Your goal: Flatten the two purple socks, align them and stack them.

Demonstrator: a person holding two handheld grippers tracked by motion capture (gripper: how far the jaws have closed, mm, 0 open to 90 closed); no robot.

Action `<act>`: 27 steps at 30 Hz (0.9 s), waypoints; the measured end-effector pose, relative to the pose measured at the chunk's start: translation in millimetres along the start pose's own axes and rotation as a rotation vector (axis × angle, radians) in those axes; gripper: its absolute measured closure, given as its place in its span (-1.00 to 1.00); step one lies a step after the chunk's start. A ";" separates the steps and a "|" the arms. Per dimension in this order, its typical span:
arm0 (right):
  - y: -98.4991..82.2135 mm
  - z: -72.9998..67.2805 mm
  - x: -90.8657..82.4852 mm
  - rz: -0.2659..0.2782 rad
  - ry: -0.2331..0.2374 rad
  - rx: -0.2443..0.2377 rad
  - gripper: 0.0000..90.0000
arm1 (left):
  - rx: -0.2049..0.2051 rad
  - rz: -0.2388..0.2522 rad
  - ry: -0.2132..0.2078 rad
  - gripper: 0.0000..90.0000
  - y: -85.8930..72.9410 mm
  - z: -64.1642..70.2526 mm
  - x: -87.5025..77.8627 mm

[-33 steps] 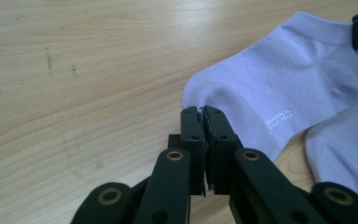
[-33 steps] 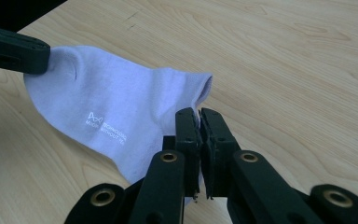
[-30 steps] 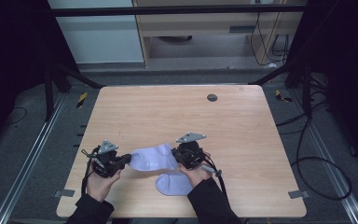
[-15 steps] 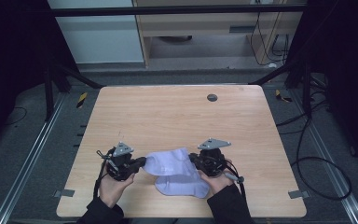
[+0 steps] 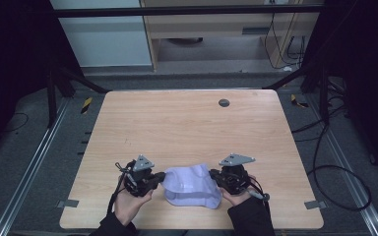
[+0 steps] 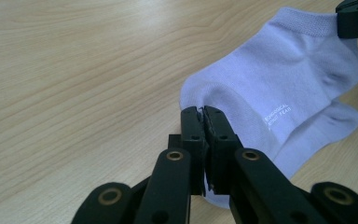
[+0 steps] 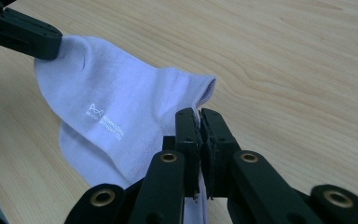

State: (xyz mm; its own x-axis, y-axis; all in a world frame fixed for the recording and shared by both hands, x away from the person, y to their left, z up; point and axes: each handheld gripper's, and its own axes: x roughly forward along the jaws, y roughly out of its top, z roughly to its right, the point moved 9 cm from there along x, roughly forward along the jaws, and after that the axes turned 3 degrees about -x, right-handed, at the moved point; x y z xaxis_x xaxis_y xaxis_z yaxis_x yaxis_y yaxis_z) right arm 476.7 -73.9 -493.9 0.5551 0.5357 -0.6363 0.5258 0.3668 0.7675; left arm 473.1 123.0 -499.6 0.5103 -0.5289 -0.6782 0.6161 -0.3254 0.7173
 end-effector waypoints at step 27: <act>-26.2 -7.7 -8.1 -0.043 0.010 -0.002 0.92 | 0.037 -0.082 -0.027 0.93 -23.1 13.4 15.0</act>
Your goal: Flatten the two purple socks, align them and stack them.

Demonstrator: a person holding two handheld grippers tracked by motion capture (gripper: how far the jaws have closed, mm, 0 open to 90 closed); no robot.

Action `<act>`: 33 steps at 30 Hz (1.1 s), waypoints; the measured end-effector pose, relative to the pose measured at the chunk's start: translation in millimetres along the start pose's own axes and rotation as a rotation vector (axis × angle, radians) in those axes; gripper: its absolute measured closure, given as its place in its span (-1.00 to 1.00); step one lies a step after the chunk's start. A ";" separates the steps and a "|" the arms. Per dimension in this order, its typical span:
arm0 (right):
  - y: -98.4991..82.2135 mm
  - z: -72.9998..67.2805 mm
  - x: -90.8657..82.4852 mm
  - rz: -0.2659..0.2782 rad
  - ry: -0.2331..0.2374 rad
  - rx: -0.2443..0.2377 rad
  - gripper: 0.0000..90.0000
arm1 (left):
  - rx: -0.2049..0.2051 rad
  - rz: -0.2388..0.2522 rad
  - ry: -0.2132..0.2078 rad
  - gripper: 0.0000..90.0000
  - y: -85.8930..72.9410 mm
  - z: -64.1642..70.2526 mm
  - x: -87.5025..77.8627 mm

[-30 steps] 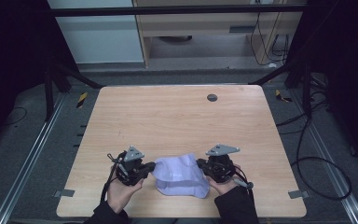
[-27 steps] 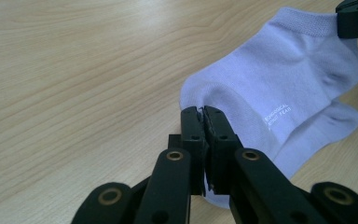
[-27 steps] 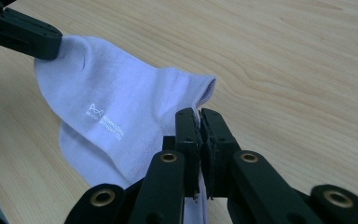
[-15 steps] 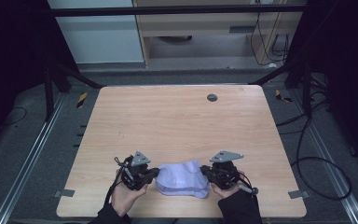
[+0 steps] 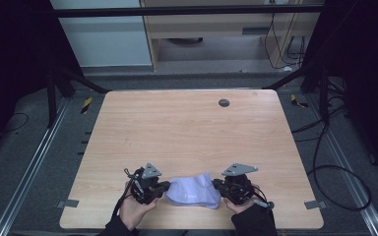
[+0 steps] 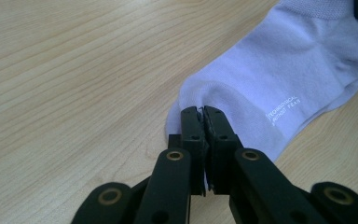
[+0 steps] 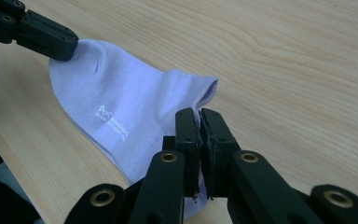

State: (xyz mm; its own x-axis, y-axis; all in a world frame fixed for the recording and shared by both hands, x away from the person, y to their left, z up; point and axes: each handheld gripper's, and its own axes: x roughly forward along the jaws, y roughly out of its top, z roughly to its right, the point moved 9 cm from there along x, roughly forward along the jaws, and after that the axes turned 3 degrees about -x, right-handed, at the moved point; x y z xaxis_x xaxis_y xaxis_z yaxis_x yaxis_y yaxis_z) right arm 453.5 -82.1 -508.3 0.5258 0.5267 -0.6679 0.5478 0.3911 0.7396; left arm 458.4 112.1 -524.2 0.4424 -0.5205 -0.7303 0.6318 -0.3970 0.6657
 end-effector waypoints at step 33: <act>-13.7 8.1 11.4 -0.008 -0.029 0.001 0.65 | -0.006 0.047 0.041 0.54 -2.2 -12.1 5.1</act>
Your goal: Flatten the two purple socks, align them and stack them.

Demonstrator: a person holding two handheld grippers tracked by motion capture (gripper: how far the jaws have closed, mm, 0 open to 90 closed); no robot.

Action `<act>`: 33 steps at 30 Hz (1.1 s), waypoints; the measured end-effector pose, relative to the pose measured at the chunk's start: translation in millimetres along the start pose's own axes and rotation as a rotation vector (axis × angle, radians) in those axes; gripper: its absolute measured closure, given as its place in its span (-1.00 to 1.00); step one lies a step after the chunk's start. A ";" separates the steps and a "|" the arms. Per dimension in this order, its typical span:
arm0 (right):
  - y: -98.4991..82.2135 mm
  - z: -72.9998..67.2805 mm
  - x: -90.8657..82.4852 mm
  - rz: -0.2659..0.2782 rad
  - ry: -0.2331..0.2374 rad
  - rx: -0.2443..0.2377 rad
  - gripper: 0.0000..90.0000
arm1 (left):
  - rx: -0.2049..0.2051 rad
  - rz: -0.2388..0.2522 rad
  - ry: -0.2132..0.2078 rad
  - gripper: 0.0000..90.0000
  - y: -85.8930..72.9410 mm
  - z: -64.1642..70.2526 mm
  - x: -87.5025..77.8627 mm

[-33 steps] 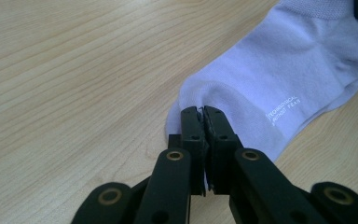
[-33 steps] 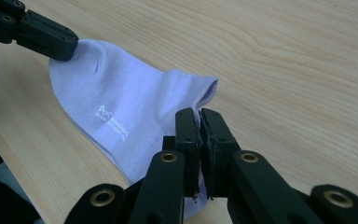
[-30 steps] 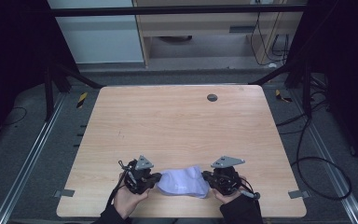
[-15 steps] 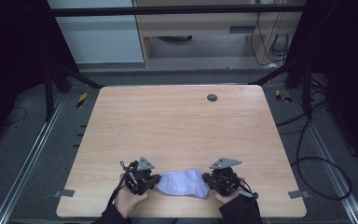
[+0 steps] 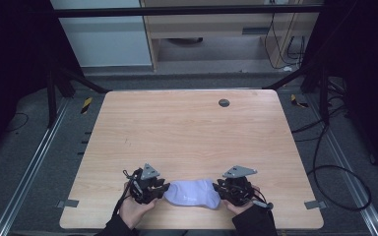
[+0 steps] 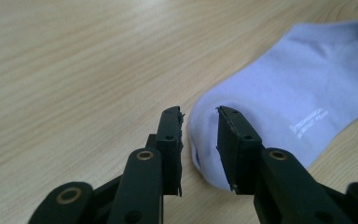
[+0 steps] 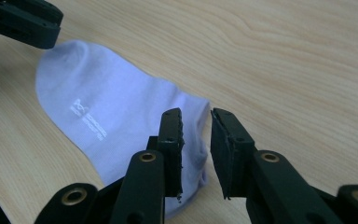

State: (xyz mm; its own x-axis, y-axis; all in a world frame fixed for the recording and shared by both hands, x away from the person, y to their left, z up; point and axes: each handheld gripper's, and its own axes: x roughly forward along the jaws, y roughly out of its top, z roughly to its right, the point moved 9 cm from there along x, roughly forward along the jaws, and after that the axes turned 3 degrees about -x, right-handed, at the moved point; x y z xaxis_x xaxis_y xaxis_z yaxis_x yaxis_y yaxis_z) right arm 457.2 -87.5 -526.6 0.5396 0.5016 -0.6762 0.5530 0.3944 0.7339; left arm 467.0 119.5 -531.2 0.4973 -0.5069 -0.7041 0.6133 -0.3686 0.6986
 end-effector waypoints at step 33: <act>-1.3 23.2 1.7 0.074 -0.021 0.018 0.53 | 0.027 0.100 0.033 0.40 15.1 -12.9 -2.5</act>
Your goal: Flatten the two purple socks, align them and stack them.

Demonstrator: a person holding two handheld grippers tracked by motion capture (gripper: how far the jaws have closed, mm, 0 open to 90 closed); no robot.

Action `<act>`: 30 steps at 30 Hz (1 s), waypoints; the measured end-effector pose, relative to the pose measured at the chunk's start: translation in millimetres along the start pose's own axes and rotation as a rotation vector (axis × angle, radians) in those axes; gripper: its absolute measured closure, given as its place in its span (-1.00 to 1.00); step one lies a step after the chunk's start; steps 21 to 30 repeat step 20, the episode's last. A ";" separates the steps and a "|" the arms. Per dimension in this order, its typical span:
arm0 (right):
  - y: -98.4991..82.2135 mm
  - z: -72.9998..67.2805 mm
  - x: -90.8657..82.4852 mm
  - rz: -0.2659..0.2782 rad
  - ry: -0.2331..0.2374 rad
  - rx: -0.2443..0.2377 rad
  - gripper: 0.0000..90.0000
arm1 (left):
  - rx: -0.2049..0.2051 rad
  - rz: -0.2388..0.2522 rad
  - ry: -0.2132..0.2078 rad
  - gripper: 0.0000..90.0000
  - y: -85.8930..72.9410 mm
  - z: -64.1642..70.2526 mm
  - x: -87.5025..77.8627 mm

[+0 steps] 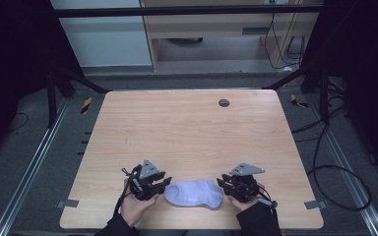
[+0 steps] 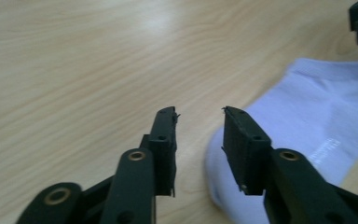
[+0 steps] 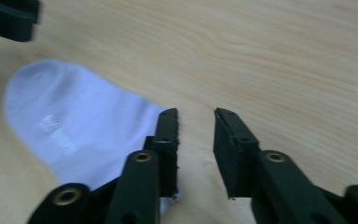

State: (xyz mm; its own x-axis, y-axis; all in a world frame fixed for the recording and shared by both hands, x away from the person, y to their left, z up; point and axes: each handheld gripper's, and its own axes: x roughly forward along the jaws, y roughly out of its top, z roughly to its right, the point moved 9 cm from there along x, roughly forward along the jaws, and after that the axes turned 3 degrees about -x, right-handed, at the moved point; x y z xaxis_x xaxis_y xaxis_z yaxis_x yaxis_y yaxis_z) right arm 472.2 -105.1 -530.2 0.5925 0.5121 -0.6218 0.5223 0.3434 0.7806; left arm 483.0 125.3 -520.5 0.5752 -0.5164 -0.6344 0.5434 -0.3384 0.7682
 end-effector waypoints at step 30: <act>-18.1 115.5 -17.3 0.052 -0.254 0.168 -0.44 | -0.171 0.059 0.147 -0.26 -18.5 -105.8 -24.4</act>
